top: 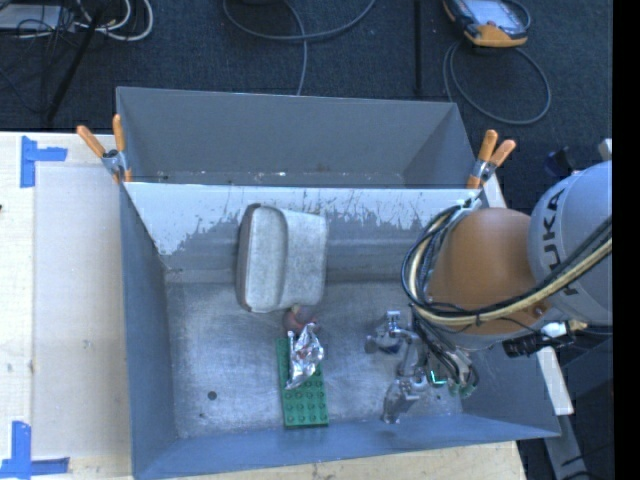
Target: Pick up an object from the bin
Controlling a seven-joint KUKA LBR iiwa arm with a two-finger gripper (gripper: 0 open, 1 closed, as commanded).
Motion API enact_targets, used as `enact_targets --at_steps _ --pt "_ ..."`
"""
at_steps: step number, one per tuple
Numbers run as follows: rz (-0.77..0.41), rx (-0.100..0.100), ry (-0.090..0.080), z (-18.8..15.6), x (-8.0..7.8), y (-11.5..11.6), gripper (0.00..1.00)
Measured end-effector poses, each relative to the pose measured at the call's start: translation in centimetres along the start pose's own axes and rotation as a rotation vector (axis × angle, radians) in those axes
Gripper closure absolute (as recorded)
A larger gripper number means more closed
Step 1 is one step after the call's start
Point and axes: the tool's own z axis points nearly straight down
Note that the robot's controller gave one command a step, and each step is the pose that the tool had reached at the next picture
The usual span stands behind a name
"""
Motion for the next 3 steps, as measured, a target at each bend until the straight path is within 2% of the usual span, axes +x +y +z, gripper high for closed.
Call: enact_targets --at_steps 1,2,3 --pt "0.071 -0.009 -0.037 4.4 -5.5 -9.3 0.0" --pt "0.07 -0.009 -0.038 4.3 -5.6 -9.3 1.0" --pt "-0.197 0.003 -0.016 -6.7 -6.8 -10.8 1.0"
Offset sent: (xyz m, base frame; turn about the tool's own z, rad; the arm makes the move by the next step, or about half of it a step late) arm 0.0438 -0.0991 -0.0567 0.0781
